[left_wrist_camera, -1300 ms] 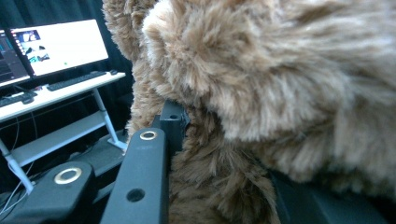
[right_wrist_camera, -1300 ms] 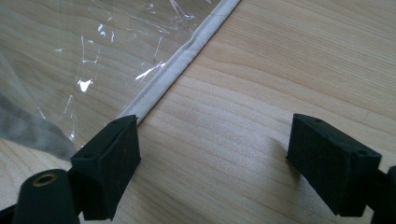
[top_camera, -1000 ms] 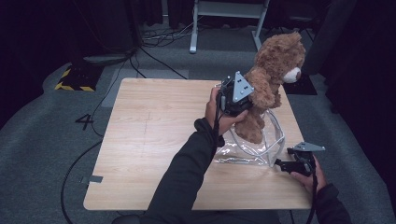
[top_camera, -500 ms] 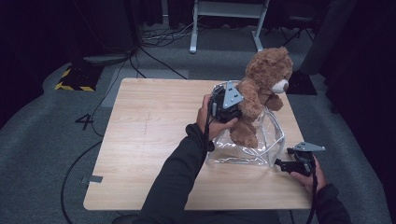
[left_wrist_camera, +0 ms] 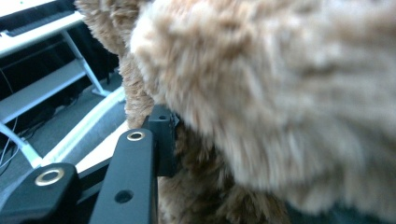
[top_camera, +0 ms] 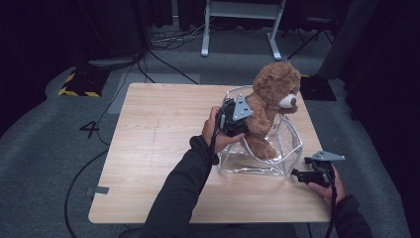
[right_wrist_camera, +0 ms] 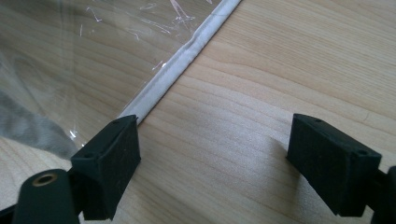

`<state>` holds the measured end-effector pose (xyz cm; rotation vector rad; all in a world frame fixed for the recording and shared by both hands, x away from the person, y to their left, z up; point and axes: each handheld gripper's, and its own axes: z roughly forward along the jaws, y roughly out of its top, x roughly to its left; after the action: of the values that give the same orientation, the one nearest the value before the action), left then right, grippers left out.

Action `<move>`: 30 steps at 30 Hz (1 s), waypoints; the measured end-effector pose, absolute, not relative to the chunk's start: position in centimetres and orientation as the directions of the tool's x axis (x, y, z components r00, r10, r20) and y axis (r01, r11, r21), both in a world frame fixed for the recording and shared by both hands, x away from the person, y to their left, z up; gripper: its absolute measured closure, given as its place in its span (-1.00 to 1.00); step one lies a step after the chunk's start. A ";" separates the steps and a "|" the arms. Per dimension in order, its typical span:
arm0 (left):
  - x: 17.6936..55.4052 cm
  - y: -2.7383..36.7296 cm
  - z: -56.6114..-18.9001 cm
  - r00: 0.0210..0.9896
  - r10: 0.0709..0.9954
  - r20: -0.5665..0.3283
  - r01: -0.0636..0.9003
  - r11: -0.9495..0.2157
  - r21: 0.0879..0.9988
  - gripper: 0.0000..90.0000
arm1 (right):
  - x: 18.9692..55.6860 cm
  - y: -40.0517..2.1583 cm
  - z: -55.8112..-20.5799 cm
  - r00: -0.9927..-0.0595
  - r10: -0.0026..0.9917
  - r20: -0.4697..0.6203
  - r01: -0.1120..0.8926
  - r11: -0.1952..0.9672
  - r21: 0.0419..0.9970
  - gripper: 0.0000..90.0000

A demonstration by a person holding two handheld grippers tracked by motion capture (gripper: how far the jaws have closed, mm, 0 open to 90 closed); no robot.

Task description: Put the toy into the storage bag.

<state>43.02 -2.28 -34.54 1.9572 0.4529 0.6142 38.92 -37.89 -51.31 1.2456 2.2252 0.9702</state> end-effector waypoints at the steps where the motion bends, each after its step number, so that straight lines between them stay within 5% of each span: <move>1: 43.1 -2.3 -34.8 0.806 0.548 0.224 0.058 -0.449 0.892 0.32 | 38.9 -37.9 -51.3 -0.517 0.856 -0.017 0.570 0.359 0.739 -0.62; 11: 43.7 -2.1 -35.6 0.828 0.528 0.189 0.120 -0.496 0.860 0.23 | 38.9 -37.9 -51.3 -0.516 0.856 -0.016 0.571 0.358 0.739 -0.62; 19: 43.9 -2.5 -35.1 0.825 0.542 0.160 0.182 -0.523 0.833 -0.11 | 38.9 -37.9 -51.3 -0.516 0.856 -0.017 0.571 0.359 0.739 -0.62; 28: 43.2 -2.1 -35.1 0.821 0.551 0.147 0.180 -0.495 0.850 -0.02 | 38.9 -37.9 -51.3 -0.516 0.856 -0.017 0.571 0.358 0.739 -0.62; 30: 43.0 -2.1 -35.2 0.838 0.524 0.150 0.159 -0.499 0.852 0.14 | 38.9 -37.9 -51.3 -0.517 0.856 -0.018 0.570 0.359 0.739 -0.62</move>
<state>43.00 -2.13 -35.21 2.0759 0.4997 0.4905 38.93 -37.90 -51.31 1.2438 2.2251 0.9701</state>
